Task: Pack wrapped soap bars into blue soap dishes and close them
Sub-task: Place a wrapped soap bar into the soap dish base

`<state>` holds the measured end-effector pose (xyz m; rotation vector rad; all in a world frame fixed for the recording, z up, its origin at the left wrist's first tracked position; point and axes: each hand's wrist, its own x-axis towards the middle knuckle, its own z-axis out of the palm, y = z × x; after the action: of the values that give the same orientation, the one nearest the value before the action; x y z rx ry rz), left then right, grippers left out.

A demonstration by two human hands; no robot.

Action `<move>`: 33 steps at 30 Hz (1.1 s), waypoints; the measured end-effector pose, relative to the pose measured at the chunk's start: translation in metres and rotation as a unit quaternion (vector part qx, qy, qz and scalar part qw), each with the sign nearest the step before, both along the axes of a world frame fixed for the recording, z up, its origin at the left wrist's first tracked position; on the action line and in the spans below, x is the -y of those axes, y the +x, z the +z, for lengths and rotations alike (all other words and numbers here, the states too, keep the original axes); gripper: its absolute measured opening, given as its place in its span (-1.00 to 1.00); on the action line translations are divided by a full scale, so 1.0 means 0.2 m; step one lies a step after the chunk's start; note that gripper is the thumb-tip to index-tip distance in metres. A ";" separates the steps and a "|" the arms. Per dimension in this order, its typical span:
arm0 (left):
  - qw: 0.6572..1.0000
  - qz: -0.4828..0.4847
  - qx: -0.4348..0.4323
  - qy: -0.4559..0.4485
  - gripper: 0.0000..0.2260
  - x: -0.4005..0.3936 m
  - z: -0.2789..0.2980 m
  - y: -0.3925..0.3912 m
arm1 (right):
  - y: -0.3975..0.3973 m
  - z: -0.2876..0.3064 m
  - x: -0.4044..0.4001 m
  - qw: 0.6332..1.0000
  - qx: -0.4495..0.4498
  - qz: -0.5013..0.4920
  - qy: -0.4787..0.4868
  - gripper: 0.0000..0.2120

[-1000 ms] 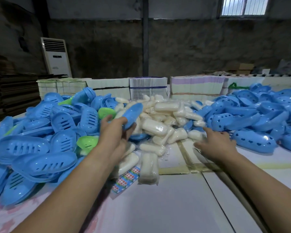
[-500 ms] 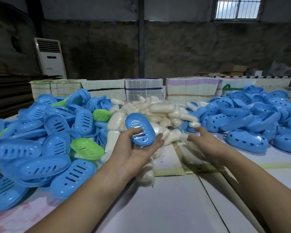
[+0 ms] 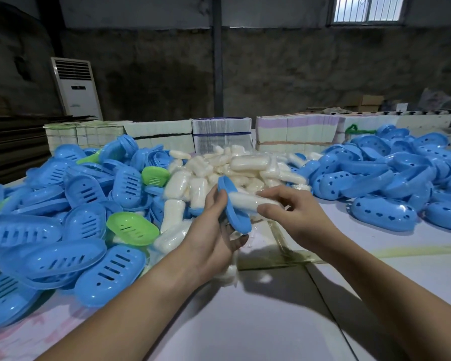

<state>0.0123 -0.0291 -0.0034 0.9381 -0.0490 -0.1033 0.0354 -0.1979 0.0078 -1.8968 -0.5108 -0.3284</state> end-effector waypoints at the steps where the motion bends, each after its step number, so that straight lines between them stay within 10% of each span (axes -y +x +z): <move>1: 1.000 -0.004 0.005 -0.001 -0.69 0.00 0.00 0.00 | 0.00 0.00 0.01 1.000 0.003 -0.010 -0.004 -0.77; 33: 0.978 -0.116 0.064 -0.161 -0.49 0.02 -0.02 0.00 | 0.06 0.01 0.08 0.998 0.024 0.037 0.054 -0.81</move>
<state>0.0116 -0.0338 -0.0082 0.6116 -0.2861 -0.2439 0.0479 -0.2130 0.0095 -1.7645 -0.5839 -0.3469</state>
